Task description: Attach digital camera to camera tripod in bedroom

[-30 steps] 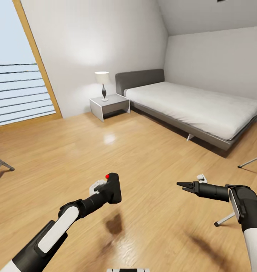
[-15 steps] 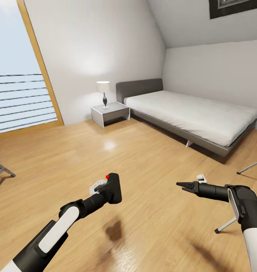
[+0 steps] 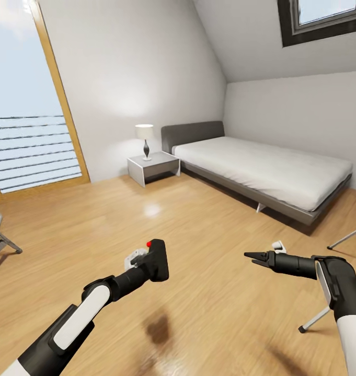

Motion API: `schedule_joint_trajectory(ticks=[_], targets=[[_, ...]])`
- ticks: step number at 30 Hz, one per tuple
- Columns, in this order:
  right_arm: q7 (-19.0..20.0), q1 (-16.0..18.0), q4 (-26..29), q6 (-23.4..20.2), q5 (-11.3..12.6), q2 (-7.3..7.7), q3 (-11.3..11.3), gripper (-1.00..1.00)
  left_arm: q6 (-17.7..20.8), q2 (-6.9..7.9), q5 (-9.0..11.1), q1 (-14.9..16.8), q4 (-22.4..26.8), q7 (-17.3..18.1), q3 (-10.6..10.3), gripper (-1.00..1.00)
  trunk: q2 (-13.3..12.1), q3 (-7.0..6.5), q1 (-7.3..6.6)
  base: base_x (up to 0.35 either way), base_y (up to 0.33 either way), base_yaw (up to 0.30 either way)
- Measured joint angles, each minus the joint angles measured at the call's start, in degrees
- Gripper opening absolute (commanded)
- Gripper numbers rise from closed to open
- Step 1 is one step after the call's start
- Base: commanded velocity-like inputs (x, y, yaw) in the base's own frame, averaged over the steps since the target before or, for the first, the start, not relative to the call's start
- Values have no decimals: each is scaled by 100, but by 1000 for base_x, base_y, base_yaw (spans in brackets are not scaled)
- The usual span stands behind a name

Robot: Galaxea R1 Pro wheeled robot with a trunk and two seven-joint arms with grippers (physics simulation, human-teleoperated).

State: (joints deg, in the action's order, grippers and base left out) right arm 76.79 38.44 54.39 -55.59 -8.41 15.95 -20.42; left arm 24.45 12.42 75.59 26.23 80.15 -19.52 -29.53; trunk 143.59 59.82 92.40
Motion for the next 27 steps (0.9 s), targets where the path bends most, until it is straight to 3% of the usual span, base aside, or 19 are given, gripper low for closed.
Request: schedule_joint_trajectory(ticks=[27], targets=[[-39,0,-34,69,-4,-18,1,100,-1,27,10,0,0,-9,1,-100,-36,-599,-70,0,0,0]])
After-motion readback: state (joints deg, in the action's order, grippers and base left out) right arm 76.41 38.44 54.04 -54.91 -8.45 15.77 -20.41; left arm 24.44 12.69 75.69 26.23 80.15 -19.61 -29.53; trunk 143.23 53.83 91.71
